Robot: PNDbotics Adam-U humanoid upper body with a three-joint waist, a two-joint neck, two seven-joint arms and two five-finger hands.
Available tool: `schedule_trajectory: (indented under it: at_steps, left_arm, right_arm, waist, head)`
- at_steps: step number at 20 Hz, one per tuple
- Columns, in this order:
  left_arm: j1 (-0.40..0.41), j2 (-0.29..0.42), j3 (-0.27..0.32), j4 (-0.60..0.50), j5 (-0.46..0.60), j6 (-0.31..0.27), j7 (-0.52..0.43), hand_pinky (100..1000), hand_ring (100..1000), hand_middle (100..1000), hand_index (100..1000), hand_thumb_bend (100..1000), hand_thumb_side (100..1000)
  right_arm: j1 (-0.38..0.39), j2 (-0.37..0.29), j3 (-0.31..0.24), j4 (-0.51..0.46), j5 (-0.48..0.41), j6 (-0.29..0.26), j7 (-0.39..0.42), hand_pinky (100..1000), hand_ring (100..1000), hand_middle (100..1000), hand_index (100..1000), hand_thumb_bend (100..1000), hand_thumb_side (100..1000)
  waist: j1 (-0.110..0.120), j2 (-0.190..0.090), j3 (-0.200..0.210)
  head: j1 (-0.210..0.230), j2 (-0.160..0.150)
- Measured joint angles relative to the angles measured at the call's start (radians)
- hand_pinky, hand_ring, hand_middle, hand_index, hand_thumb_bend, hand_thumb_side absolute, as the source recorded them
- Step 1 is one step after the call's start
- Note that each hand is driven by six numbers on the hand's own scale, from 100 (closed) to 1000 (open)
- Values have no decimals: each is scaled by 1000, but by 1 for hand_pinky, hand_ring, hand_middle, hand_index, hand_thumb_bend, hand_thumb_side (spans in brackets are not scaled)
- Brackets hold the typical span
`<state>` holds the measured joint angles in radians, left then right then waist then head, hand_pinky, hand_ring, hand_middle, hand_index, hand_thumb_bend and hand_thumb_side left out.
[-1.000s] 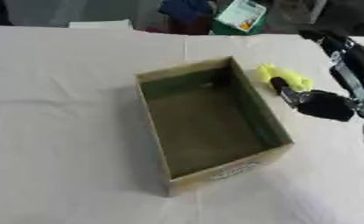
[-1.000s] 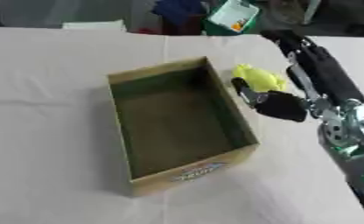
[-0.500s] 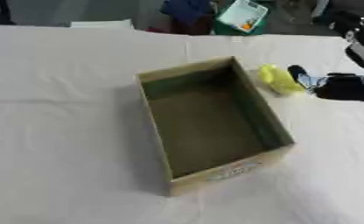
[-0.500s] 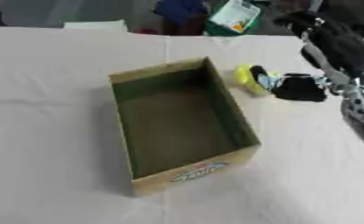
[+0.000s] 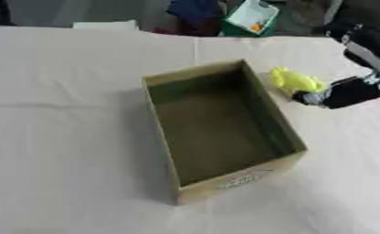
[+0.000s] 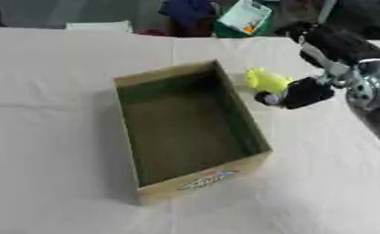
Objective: Pick up objects on the table and place them in the box.
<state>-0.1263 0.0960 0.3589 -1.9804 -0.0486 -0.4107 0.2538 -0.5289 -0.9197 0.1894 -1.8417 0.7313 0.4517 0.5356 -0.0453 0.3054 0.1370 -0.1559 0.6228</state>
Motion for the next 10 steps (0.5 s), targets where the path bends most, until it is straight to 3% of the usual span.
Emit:
schedule_trajectory:
  at_steps: [4,10]
  left_arm:
    - [0,0,-5,0,0,0,-5,383,447,533,653,100,549]
    - [0,-1,-5,0,-1,2,-11,383,447,534,652,100,546]
  right_arm:
    - [-44,4,39,100,8,-14,14,872,967,920,988,407,372]
    - [-91,41,84,234,19,-35,33,874,972,922,1000,381,345]
  waist:
    - [0,0,4]
    - [0,4,5]
  head:
    - [-7,0]
    - [-15,0]
